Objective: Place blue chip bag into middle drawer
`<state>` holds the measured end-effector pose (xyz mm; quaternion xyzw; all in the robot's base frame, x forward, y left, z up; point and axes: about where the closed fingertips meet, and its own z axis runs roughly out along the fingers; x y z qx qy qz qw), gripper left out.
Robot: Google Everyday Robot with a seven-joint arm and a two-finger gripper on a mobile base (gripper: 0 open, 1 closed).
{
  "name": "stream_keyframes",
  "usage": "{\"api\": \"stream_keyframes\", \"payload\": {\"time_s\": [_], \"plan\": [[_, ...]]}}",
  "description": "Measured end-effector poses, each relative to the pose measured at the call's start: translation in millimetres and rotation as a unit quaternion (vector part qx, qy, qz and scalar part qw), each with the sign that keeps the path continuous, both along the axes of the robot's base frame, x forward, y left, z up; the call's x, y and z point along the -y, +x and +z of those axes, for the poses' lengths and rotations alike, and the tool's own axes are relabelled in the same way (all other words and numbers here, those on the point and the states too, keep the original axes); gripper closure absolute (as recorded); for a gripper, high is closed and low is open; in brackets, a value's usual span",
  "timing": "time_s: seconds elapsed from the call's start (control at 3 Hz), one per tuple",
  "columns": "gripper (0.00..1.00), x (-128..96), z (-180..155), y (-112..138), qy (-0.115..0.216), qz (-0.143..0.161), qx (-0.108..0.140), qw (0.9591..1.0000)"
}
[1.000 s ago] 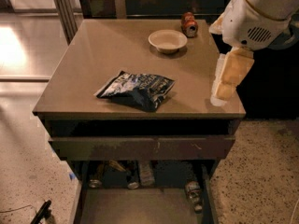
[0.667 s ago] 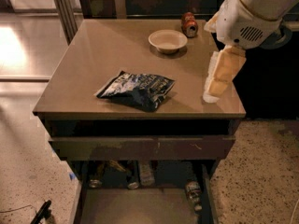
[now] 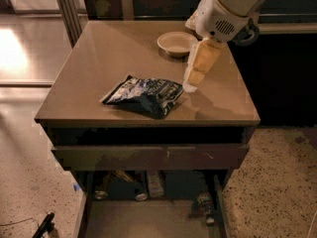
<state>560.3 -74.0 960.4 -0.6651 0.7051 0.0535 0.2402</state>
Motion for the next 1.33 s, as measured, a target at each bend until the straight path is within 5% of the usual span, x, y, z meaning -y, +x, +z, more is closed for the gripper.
{"api": "stream_keyframes", "payload": {"time_s": [1.0, 1.33], "plan": [[0.00, -31.1, -60.6, -2.9, -0.009, 0.035, -0.072, 0.9968], [0.00, -31.3, -61.3, -3.1, -0.009, 0.035, -0.072, 0.9967]]}}
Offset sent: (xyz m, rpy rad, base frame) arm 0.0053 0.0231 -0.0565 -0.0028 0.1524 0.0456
